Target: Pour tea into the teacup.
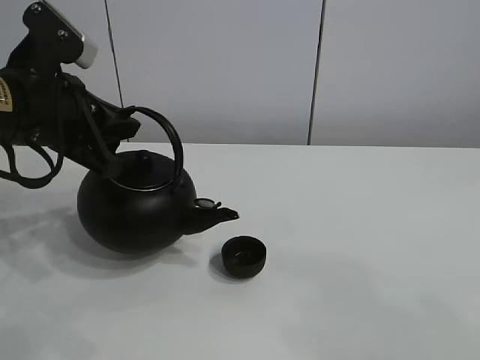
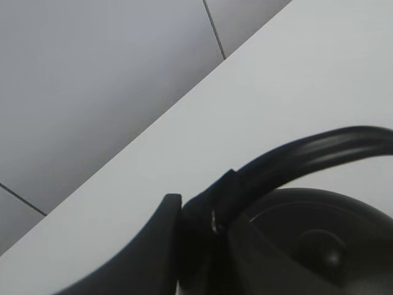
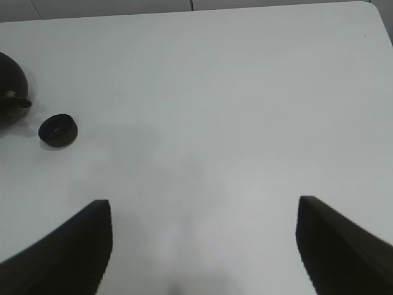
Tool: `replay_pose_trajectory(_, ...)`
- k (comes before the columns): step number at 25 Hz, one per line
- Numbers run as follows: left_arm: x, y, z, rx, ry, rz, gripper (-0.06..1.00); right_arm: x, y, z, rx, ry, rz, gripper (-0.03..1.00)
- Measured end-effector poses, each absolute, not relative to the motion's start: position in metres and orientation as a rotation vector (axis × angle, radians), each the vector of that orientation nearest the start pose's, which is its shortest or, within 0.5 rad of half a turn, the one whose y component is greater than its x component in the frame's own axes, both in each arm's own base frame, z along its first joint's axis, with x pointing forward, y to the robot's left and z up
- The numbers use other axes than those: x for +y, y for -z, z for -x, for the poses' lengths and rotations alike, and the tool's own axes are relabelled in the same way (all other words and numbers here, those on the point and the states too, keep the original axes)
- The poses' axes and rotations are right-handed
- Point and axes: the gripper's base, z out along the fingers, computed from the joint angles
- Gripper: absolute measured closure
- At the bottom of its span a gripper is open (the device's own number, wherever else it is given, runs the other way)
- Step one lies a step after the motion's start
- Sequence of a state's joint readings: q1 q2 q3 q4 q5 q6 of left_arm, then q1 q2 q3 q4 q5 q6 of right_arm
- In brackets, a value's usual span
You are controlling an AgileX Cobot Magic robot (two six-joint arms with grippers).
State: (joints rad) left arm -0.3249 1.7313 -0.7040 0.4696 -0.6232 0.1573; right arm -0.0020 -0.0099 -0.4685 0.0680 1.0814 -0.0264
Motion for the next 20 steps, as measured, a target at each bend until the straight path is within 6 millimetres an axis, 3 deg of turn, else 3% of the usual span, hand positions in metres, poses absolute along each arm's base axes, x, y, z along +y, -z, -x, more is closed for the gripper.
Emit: replay_pose_trajectory(20,-0.1264,-0.1715,-0.3072,1.705,0.071,-1.007,0.83,0.0055,-0.2671,0.0038,2.084,-0.065,0.028,0.40)
